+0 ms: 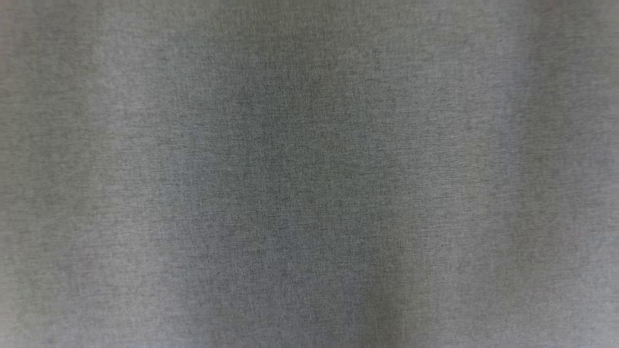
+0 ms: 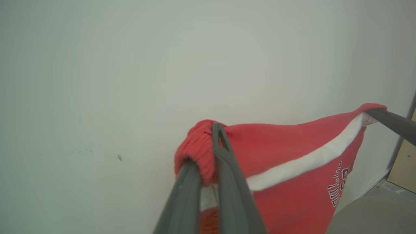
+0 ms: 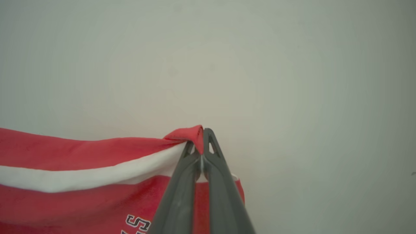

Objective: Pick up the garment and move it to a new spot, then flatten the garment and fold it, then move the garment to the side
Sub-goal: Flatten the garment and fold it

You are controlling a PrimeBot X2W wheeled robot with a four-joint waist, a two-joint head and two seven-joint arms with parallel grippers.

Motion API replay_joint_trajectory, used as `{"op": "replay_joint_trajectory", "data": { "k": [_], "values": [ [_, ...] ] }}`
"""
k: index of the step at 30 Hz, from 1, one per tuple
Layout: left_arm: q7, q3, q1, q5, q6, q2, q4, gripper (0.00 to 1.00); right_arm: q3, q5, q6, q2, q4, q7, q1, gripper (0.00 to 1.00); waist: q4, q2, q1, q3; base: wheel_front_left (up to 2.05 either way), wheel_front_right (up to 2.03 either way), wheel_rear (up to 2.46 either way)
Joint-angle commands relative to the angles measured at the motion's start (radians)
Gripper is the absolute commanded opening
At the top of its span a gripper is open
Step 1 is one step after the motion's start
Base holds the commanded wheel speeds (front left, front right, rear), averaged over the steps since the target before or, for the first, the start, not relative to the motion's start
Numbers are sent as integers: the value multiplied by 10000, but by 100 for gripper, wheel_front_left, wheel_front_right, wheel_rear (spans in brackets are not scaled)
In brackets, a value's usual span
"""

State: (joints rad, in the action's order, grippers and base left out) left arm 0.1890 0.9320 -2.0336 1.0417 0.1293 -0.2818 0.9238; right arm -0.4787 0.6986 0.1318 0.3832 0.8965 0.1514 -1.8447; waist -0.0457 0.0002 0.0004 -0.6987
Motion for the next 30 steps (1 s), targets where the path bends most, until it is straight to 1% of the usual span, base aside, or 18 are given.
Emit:
{"op": "replay_joint_trajectory", "data": {
  "k": [1, 8, 11, 14, 16, 17, 18, 20, 26, 30],
  "values": [
    [69, 72, 184, 80, 9, 38, 29, 0, -105, 152, -23, -48, 99, 144, 68, 0, -7, -2, -4, -344, 0, 0, 0],
    [311, 395, 1064, 505, 13, 64, -221, 0, -743, 778, -23, 2, 119, 483, 686, 0, -104, -2, -4, -260, 0, 0, 0],
    [487, 532, 1809, 673, 12, -50, -595, 0, -1252, 1126, -23, 115, -174, 570, 1383, 0, -176, -2, -4, 6, 0, 0, 0],
    [650, 610, 2960, 908, 13, -261, -1172, 0, -1775, 1525, -23, 322, -736, 732, 2454, 0, -267, -2, -4, 412, 0, 0, 0],
    [718, 574, 3786, 1077, 10, -398, -1623, 0, -2053, 1722, -23, 475, -1137, 865, 3259, 0, -322, -2, -4, 743, 0, 0, 0],
    [751, 481, 4694, 1109, 4, -548, -2103, 0, -2326, 1899, -23, 683, -1601, 974, 4179, 0, -367, -2, -4, 1115, 0, 0, 0],
    [763, 469, 5220, 1107, 4, -590, -2376, 0, -2409, 1994, -23, 813, -1859, 1012, 4660, 0, -373, -2, -4, 1307, 0, 0, 0],
    [767, 119, 6267, 1050, -96, -714, -2970, 0, -2554, 2172, -23, 1074, -2323, 1072, 5723, 0, -385, -2, -4, 1702, 0, 0, 0],
    [766, -666, 9623, 344, -675, -853, -4737, 0, -2397, 2485, -23, 1729, -3570, 1139, 8889, 0, -340, -2, -4, 2776, 0, 0, 0],
    [766, -1149, 11832, -56, -983, -804, -5656, 0, -2038, 2544, -23, 1787, -4178, 1142, 10889, 0, -382, -2, -4, 3331, 0, 0, 0]
  ]
}}
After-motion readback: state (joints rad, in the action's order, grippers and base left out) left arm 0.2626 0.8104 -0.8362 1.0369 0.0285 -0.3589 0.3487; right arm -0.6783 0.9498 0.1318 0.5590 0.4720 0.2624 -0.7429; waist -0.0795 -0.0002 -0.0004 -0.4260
